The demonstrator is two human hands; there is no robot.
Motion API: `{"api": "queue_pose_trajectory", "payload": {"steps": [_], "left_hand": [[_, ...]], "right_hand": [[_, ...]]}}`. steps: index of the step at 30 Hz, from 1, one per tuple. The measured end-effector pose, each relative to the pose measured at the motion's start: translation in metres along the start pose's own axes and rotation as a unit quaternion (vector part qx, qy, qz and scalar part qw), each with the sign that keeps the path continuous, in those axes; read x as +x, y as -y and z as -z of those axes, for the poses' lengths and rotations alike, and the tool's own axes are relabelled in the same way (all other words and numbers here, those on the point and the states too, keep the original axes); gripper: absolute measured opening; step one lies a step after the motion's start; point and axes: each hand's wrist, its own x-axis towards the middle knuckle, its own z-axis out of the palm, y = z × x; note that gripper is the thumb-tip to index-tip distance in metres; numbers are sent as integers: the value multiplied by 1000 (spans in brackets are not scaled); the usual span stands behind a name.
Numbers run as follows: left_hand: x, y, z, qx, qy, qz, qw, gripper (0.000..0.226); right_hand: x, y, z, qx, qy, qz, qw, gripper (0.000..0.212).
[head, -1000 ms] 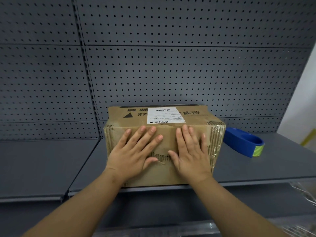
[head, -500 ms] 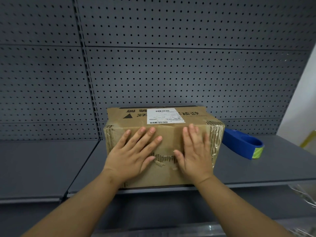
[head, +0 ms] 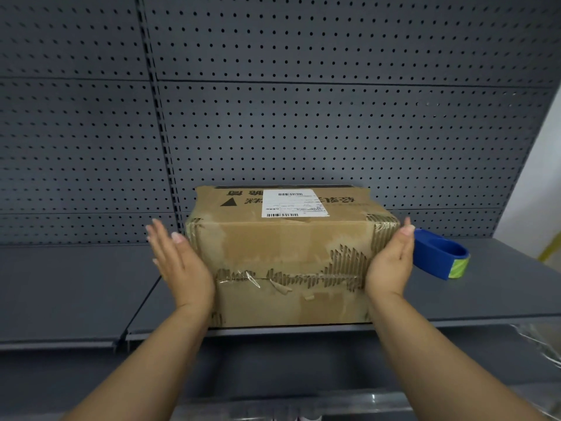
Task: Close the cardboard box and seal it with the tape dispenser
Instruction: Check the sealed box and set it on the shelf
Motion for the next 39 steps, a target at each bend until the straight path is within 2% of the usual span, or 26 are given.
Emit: {"api": "queue_pose_trajectory", "payload": {"steps": [3,5,7,13,17,20,25,31,32,35,37,39], "left_hand": [[8,-4,7,-106,105,145,978,57],[9,-15,10,-140,156,213,954,62],[8,-23,12,-145,187,245,940,59],[9,-25,14,-138,181,268,936,56],[8,-23,15,-171,184,282,926,58],[6,-28,16,-208,195,278,917,51],[6,-28,18,-226,207,259,916,40],[21,-25,31,-232,251,295,892,58],[26,-26,33,-230,258,301,889,61],[44,-33,38,-206,276,319,883,74],[58,-41,38,-171,301,333,877,83],[69,-52,36,-137,327,336,873,83]], "right_hand": [[9,2,-4,56,2,-113,992,74],[11,6,-4,53,2,-156,986,75],[10,12,-3,47,4,-175,984,72],[6,12,-1,43,26,-193,980,46],[2,13,3,57,44,-198,977,42],[-3,16,4,74,49,-194,977,43],[-1,17,11,73,101,-222,967,42],[21,46,17,36,203,-266,942,35],[32,54,17,26,216,-293,931,41],[61,75,17,-34,265,-361,893,87],[69,87,14,-79,308,-362,876,92],[71,94,5,-117,340,-343,868,88]]}}
